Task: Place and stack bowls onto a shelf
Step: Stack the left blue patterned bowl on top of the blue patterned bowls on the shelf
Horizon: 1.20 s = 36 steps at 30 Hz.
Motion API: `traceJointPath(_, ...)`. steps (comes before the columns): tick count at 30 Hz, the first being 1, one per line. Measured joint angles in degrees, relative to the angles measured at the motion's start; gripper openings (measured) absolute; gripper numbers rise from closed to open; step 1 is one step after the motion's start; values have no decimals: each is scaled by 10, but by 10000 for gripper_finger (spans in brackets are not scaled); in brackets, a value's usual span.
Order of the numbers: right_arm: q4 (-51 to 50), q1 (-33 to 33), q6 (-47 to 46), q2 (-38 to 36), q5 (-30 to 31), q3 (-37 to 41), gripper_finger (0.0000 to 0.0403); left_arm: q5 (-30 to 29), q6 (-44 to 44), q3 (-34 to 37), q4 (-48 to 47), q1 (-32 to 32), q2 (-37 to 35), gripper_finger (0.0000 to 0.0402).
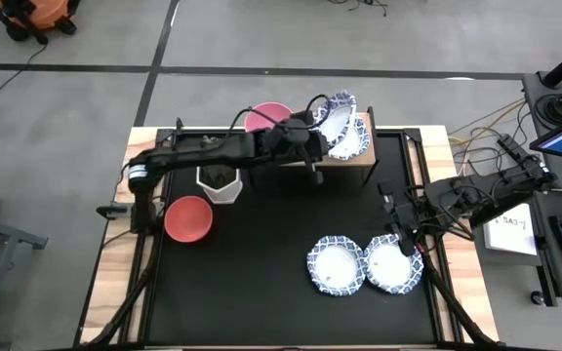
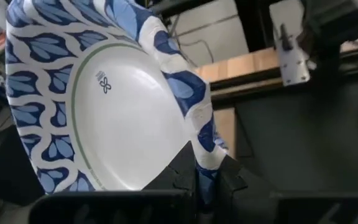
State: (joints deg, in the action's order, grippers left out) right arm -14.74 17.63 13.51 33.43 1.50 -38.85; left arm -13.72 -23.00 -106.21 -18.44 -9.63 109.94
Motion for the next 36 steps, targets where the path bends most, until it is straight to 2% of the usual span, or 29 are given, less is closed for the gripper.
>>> traceJointPath(16, 0, 0, 0, 0, 0, 0, 22, -7, 0, 0, 42, -22, 40, 6)
traceJointPath(36, 0, 0, -5, 0, 0, 0, 22, -7, 21, 0, 69, -30, 42, 145)
